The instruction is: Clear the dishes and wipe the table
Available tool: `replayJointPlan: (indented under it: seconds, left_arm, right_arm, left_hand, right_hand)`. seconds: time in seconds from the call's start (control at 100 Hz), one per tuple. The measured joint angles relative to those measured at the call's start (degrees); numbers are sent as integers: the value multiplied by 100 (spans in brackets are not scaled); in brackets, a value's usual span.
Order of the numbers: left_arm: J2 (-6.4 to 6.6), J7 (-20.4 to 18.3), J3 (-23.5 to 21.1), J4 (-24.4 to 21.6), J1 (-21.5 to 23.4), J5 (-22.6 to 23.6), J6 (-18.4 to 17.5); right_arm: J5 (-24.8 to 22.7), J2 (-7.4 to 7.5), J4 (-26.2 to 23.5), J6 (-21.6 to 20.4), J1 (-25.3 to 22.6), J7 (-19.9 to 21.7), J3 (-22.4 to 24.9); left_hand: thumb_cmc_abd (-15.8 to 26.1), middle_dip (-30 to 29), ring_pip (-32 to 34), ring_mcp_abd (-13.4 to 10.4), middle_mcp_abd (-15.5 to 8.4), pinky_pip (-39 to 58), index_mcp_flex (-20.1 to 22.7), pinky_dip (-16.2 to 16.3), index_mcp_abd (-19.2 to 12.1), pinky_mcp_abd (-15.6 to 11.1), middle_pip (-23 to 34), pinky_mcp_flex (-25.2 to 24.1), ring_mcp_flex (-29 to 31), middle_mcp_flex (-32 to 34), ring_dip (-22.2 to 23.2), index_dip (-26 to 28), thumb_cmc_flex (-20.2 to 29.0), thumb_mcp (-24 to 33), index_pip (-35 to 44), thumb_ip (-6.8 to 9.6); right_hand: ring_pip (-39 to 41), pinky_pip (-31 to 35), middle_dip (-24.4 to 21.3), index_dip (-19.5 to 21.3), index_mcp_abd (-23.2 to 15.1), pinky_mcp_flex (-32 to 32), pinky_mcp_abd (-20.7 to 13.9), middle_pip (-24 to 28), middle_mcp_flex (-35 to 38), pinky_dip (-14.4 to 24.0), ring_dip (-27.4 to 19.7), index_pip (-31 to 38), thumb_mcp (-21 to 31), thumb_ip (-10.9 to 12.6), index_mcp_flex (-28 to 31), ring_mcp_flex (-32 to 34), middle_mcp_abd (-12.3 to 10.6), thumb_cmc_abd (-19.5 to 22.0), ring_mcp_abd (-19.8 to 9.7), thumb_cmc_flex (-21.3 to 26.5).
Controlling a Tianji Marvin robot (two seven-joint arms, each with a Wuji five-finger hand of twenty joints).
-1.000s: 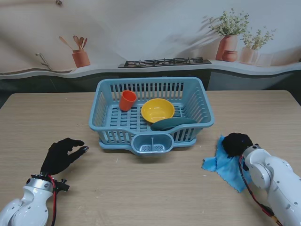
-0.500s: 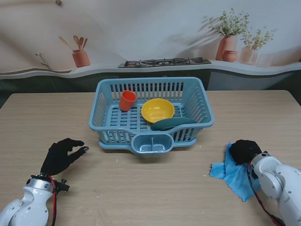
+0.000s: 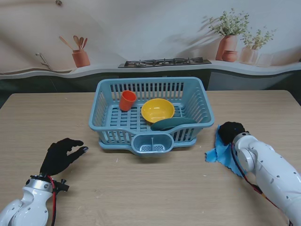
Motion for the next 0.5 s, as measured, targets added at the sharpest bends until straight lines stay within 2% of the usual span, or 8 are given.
replayJointPlan:
  seconds: [0.07,0.19,0.31,0.5]
  left_arm:
    - [0,8,-3,3,1,21,-1]
    - [0,5,-5,4,6,15,-1]
    - [0,-13,-5,3,11,3,1]
    - [0,-14,-8,2,19,2,1]
  right_arm:
    - [46,-34,130,71,166,-13,-147]
    - [50,-81,79,79,128,63,-33]
    - [-96,-103,-299,-65,-246,234,485]
    - [-380,-103,-926,-527,-1043,360,1341]
  left_hand:
    - [1,0,0,0,0,0,0,0,0,0,0,0,0,0,0,0,0,0,0,0]
    - [2,0,0,0,0,0,0,0,0,0,0,0,0,0,0,0,0,-11,0,0]
    - [2,0,0,0,0,0,0,0,0,0,0,0,0,0,0,0,0,-11,0,0]
    - [7,0,0,0,0,0,0,0,-3,0,0,0,0,0,0,0,0,-61,0,0]
  right_hand:
    - [0,0,-132,-67,-5,-2,-28,-157,1,0,0,-188,-62,0,0,0,-92,9,-44,2]
    - [0,-6,-186,-123,22,-3,-60,-207,1,0,0,-279,-66,0,-50,0,-127,21,-62,3]
    - [0,-7,-232,-330,60,-3,-65,-219,1,0,0,-659,-129,0,-105,0,-163,60,-65,1]
    - [0,-8,-235,-304,77,-5,-66,-220,1,2,0,-483,-129,0,-107,0,-165,63,-66,0]
